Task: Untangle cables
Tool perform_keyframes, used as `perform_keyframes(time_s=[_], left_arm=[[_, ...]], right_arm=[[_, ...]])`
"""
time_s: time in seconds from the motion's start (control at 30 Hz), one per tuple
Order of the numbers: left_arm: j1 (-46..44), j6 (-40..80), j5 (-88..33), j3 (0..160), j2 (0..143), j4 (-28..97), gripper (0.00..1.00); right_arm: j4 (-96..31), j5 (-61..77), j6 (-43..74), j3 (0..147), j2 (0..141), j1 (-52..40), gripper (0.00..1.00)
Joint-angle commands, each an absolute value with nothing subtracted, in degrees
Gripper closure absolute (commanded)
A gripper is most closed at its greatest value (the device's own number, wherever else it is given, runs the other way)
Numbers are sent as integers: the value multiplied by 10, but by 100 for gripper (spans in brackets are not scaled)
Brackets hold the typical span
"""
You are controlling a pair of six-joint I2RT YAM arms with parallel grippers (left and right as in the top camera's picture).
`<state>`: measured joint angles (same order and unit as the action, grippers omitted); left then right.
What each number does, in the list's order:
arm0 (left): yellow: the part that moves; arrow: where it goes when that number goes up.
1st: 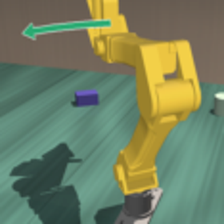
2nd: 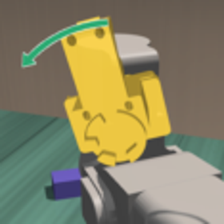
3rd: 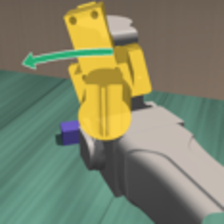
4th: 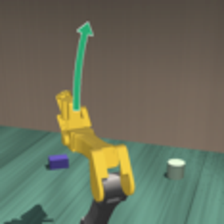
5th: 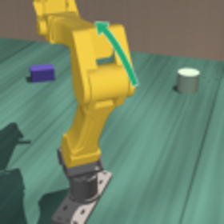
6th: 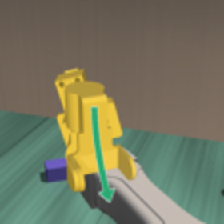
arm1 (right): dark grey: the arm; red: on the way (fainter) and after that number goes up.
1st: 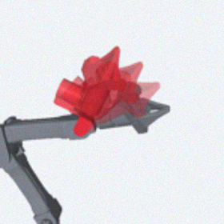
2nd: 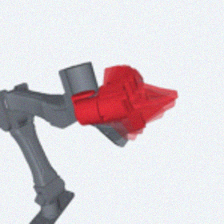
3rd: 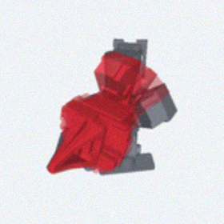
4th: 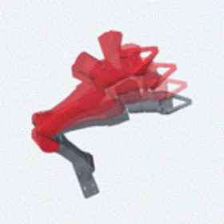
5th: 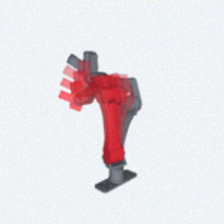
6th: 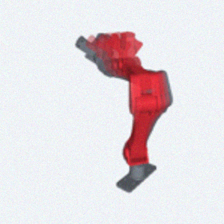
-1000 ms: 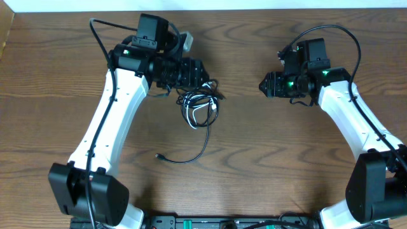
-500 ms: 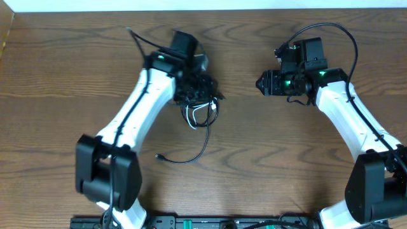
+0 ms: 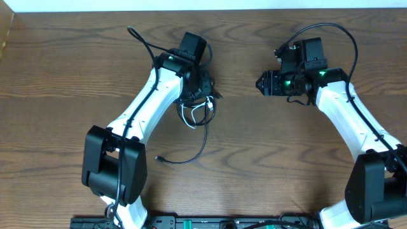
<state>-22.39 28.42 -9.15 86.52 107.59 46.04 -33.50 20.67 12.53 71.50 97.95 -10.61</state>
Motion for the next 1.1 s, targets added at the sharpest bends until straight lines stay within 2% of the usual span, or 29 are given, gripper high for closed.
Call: perform_keyframes(time_s=[0.0, 0.47, 0.83, 0.93, 1.07], left_arm=[[-223, 330, -27, 845, 1084, 459, 60], [-223, 368, -27, 766, 1091, 408, 60], [-223, 383, -29, 762, 1105, 399, 60], [-223, 383, -36, 762, 1127, 394, 61], [-223, 383, -71, 762, 1134, 374, 67]], right_arm=[[-329, 209, 117, 716, 969, -110, 39], [-305, 209, 120, 716, 969, -116, 39], [-295, 209, 119, 716, 969, -127, 39], [-296, 209, 119, 716, 969, -128, 39], [-288, 210, 119, 716, 969, -129, 39]])
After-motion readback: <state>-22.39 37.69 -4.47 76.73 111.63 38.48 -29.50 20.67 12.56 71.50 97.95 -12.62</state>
